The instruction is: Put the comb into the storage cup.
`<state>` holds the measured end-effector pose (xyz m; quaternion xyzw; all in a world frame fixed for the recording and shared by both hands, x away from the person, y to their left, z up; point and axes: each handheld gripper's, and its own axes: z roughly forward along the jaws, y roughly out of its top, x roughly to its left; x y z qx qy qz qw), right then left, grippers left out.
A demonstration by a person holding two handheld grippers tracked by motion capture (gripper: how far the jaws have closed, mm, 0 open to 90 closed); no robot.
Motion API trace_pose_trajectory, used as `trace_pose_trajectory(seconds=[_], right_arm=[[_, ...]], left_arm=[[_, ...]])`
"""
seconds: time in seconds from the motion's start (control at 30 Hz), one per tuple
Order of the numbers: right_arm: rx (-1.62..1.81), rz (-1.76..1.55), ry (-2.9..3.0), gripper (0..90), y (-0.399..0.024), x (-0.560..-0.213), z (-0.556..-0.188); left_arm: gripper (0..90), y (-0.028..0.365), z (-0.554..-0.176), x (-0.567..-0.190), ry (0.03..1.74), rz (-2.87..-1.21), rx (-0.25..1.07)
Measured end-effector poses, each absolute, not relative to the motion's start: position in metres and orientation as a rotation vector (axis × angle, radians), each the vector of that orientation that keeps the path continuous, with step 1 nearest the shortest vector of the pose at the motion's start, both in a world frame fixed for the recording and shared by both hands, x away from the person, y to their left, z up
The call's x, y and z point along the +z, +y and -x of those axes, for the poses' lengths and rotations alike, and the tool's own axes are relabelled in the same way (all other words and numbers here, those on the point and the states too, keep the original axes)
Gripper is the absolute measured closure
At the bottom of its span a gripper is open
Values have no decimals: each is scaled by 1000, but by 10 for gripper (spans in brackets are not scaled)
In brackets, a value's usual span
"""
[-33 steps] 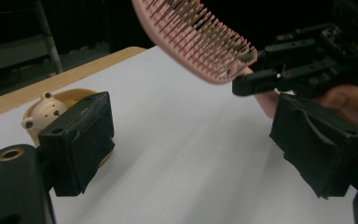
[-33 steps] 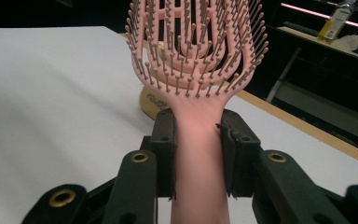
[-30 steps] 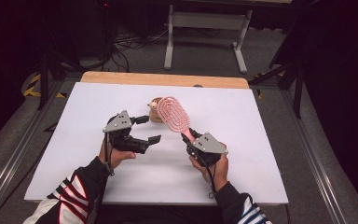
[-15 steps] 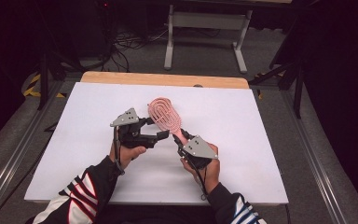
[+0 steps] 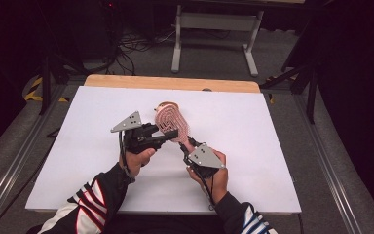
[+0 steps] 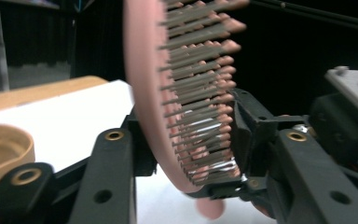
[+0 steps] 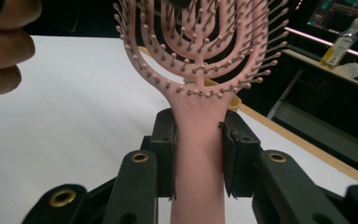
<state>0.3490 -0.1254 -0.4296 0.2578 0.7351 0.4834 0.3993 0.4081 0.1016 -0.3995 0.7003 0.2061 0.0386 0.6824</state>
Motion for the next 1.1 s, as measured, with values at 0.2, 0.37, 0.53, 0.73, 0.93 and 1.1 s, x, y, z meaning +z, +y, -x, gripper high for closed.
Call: trace_pose_trajectory(seconds=[0.2, 0.37, 0.53, 0.73, 0.93, 1.1], right_arm=[[1240, -661, 1871, 696, -126, -430, -348], [1249, -660, 1906, 687, -126, -429, -346], [1267, -668, 1923, 652, -127, -429, -345], [1271, -688, 1940, 609, -140, -426, -342], [1318, -697, 1890, 532, -163, -418, -339], [1359, -699, 1851, 433, -180, -415, -339]], left_arm=[[625, 99, -398, -394, 409, -1579, 110], [629, 101, -395, -391, 394, -1582, 134], [630, 104, -396, -389, 402, -1577, 144], [631, 123, -399, -380, 422, -1536, 186], [631, 137, -400, -375, 442, -1525, 241], [631, 148, -402, -374, 469, -1522, 265]])
